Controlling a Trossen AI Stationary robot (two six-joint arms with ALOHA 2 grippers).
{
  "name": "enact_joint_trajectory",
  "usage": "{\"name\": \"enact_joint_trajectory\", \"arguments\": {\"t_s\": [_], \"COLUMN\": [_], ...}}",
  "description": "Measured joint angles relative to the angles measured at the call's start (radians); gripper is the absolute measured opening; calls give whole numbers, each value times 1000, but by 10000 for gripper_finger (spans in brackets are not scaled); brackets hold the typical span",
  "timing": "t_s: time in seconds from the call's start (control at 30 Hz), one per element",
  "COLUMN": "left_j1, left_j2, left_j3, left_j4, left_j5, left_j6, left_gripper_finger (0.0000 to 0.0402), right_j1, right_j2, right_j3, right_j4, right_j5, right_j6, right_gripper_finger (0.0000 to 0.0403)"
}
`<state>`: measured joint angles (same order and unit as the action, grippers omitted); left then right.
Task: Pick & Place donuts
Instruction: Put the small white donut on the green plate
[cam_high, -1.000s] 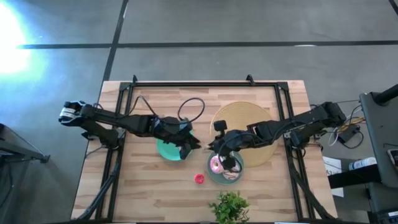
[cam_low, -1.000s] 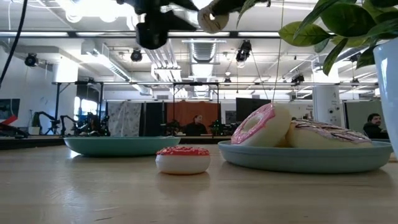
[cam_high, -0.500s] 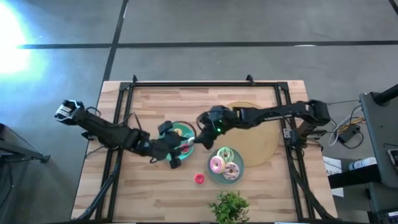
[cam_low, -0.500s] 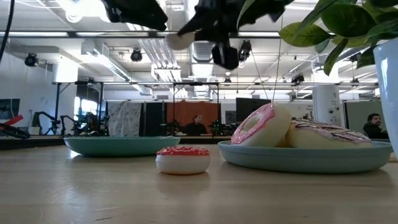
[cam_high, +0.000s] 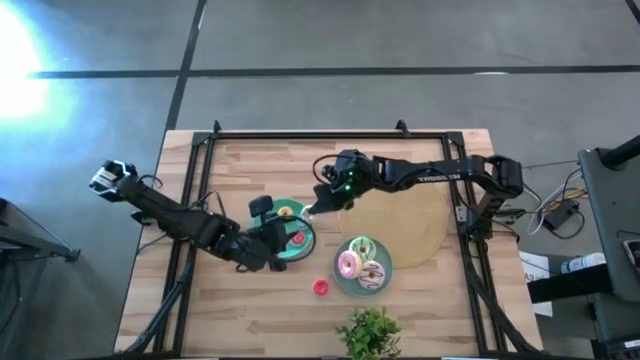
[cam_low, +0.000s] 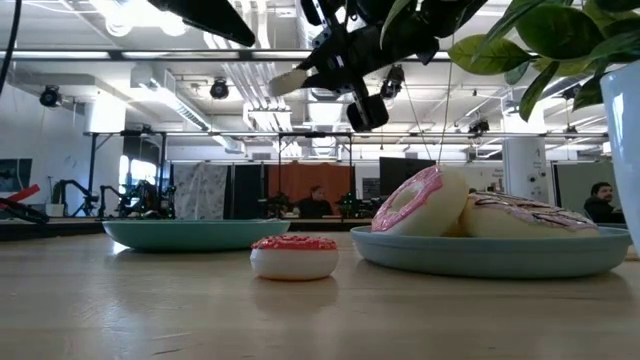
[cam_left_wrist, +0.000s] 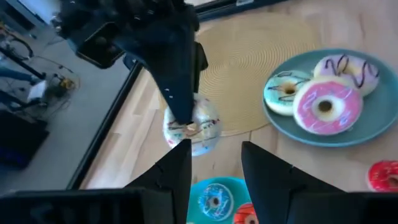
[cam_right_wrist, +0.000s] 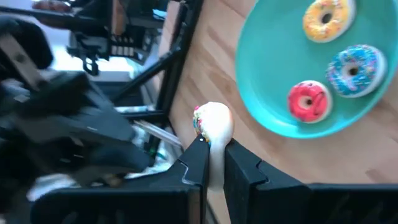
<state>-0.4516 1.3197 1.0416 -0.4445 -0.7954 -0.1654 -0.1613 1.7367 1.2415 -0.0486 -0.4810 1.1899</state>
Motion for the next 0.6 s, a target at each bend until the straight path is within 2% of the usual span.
{"name": "enact_joint_trajectory", "arguments": {"t_s": [0.13, 0.33, 0.6], "left_j1": [4, 7, 26], "left_j2": [44, 104, 109], "left_j3": [0, 1, 2], "left_j4": [1, 20, 79], "left_j5": [-13, -256, -240], "left_j6": [85, 161, 174], "left_gripper_finger": [115, 115, 115], "right_j1": [-7, -11, -11], "right_j2": [0, 0, 0], "right_j3": [0, 2, 2], "right_j4": [39, 41, 87], "right_j5": [-5, -6, -1], "right_j6": [66, 124, 189], "right_gripper_finger": [24, 24, 24]}}
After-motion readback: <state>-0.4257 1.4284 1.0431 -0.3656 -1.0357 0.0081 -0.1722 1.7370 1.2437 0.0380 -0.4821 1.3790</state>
